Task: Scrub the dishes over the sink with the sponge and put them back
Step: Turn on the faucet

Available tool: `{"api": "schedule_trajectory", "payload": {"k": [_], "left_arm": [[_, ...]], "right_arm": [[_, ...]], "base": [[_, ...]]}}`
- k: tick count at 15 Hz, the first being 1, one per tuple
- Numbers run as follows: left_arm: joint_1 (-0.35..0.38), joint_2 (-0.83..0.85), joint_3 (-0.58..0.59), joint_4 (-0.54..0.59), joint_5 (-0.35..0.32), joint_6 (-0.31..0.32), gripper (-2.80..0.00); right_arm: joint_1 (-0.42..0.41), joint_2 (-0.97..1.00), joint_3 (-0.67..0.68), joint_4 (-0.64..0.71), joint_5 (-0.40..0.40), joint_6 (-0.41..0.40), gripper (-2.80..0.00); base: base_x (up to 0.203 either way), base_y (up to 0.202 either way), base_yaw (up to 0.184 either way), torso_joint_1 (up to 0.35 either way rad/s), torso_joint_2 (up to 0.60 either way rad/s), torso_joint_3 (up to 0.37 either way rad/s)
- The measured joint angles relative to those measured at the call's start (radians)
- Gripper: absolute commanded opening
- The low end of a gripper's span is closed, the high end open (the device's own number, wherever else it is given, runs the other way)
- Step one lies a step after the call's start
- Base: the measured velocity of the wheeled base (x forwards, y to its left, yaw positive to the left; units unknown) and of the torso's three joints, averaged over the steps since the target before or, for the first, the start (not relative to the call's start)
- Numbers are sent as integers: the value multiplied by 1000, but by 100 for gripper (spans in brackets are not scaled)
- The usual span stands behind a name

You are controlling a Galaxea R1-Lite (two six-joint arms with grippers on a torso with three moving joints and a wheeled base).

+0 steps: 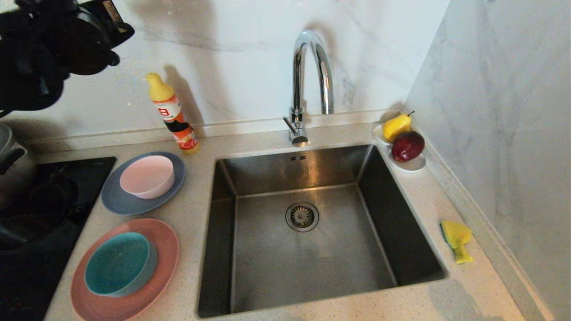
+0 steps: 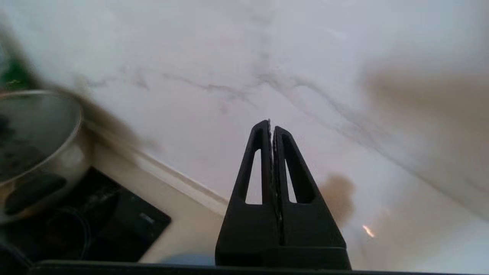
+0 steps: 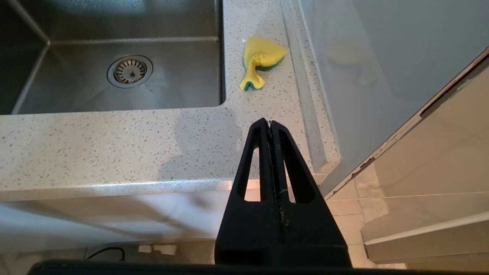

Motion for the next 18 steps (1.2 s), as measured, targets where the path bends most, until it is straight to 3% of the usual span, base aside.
{"api": "schedule_trajectory", "payload": {"k": [2,5,8,12,15,16,18], "left_arm": [[-23,-97,42,84,-123,-11,-280],[-122,-203,81,259,-306,-20,-280],[-190,-219,110,397,-504,-70,-280],[-214,-140,110,397,-691,-205,-280],[-216,-80,100,390,-898,-279,-280],[-216,-56,91,390,-940,-288,-280],[-216,-7,74,387,-952,-292,-280]], "right_arm": [[0,0,0,0,0,0,-280],[0,0,0,0,0,0,-280],[0,0,0,0,0,0,-280],[0,0,0,0,0,0,-280],[0,0,0,0,-1,0,-280],[0,0,0,0,0,0,-280],[0,0,0,0,0,0,-280]], "base": [[0,0,0,0,0,0],[0,0,0,0,0,0],[0,0,0,0,0,0],[0,0,0,0,0,0],[0,0,0,0,0,0],[0,0,0,0,0,0],[0,0,0,0,0,0]]}}
